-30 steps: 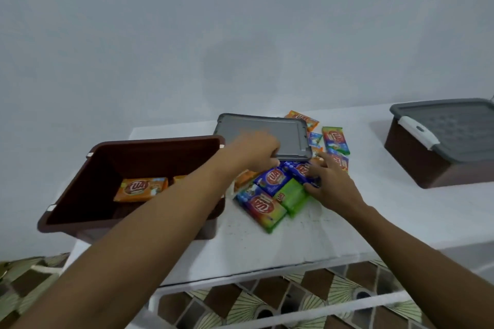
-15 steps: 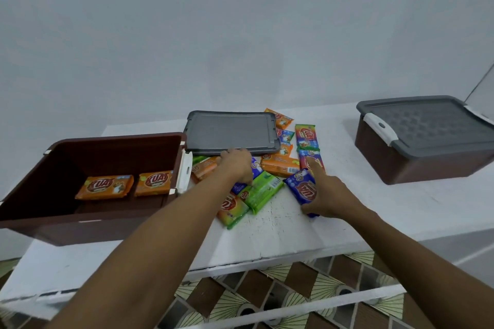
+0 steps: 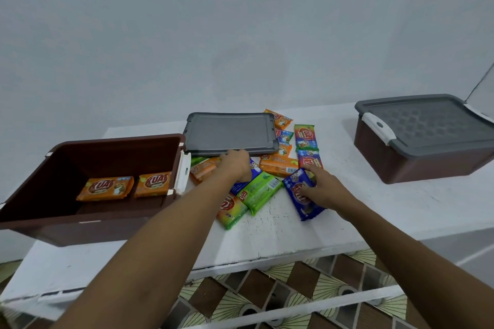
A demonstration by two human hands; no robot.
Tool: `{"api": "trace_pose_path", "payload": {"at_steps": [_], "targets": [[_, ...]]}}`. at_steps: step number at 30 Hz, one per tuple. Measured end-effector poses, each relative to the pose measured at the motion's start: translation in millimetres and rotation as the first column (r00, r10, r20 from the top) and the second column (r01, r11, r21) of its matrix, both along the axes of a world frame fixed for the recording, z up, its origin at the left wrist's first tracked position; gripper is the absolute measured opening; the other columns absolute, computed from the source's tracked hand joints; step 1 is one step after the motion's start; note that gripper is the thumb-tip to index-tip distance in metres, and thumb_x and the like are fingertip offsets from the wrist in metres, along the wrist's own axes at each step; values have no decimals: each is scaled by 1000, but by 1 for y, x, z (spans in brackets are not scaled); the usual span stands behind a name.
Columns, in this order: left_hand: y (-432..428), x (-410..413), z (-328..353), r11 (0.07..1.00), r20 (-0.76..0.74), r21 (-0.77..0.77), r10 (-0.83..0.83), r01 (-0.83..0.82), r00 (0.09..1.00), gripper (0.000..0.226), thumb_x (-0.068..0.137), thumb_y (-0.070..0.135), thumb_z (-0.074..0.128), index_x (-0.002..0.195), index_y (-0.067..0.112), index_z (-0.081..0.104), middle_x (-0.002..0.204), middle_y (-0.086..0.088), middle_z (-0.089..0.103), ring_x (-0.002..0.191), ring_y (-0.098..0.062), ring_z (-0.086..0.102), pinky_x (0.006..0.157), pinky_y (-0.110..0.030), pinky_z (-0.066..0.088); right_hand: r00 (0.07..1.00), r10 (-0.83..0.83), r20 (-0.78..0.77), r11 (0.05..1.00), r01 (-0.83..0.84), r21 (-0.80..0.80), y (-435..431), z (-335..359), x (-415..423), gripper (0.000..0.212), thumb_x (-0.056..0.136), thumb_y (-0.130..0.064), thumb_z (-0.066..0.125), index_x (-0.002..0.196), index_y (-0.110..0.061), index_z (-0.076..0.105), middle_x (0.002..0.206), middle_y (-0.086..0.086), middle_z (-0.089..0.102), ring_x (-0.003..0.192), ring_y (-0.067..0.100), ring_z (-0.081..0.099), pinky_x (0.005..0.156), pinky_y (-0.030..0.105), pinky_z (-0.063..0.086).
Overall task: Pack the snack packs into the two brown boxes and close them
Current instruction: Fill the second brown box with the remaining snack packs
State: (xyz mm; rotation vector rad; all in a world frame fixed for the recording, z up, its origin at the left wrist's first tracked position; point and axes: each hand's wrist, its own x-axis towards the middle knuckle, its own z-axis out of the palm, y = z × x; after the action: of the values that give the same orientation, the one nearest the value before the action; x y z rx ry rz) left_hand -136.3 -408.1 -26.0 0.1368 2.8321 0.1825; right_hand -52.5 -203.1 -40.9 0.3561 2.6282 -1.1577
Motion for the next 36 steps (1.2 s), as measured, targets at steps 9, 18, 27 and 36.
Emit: {"api": "trace_pose_path", "payload": {"at_steps": [9, 18, 27, 36], "targets": [[-7, -9, 31, 974, -1, 190, -122, 120, 993, 42, 91, 8, 61, 132, 10, 51, 127, -12, 56, 110, -26, 57, 81, -31, 49, 988, -150, -25, 915, 130, -382, -3, 20, -7, 48, 85, -12, 72, 121, -18, 41, 118, 4, 57, 97, 20, 63, 64, 31, 56], [-78, -7, 125, 913, -121, 296, -256, 281, 959, 33, 104, 21, 37, 133, 15, 50, 132, -11, 54, 110, -22, 56, 89, -33, 46, 989, -135, -66, 807, 71, -586, -42, 56, -19, 21, 86, -9, 69, 105, -16, 62, 109, 12, 68, 94, 24, 70, 63, 35, 60], [-251, 6, 137, 912, -4, 321, -268, 255, 963, 18, 101, 24, 49, 117, 18, 54, 105, -1, 68, 88, -14, 65, 75, -30, 52, 959, 67, -276, 866, -194, -460, -162, 117, -34, 20, 83, -12, 73, 78, -12, 53, 89, 14, 73, 88, 25, 73, 72, 40, 58], [-322, 21, 73, 938, 396, 158, -348, 310, 850, 13, 98, 18, 53, 108, 25, 56, 107, -2, 67, 95, -17, 65, 84, -37, 54, 699, 700, -148, 709, -654, 265, -288, 129, -37, 19, 86, -16, 63, 103, -23, 66, 76, -13, 64, 75, 7, 63, 56, 19, 45]]}}
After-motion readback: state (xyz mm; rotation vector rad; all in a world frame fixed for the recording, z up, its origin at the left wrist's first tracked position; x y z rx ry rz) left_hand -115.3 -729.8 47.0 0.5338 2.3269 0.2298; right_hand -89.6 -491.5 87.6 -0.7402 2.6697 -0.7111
